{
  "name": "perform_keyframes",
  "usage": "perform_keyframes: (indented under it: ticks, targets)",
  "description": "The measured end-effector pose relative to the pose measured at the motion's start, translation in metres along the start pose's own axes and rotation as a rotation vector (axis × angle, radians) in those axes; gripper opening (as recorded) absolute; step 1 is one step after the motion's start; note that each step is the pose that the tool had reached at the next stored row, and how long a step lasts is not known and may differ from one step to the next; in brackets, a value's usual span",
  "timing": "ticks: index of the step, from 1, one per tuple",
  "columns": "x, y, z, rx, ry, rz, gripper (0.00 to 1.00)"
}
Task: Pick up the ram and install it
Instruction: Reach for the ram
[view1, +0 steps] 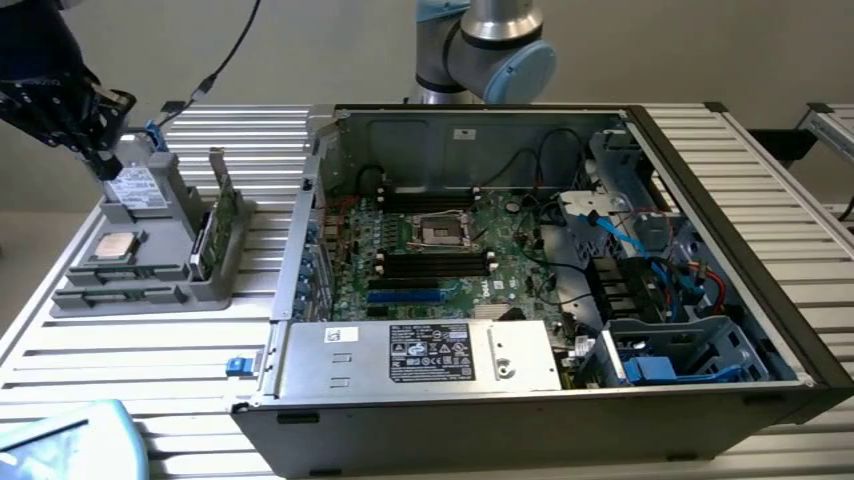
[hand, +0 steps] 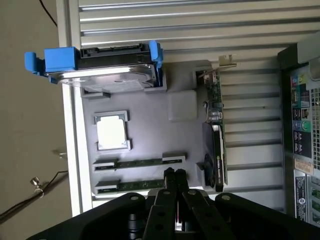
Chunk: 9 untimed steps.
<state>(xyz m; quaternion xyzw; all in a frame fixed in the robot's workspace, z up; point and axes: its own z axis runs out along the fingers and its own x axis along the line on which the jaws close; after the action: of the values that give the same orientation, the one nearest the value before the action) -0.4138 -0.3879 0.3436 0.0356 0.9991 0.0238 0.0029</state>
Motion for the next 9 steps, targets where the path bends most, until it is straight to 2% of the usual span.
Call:
perform_keyframes:
  ticks: [2,6,9]
  targets:
    - [0.005,-0.0059,0.0000,-0.0002,0.0000,0.000,0.10]
    - [0.005,-0.0223,-0.0001,-0.0026,0.0018,0.000,0.10]
    - [0.005,-0.0243,0.0033,-0.0031,0.0028,0.000,0.10]
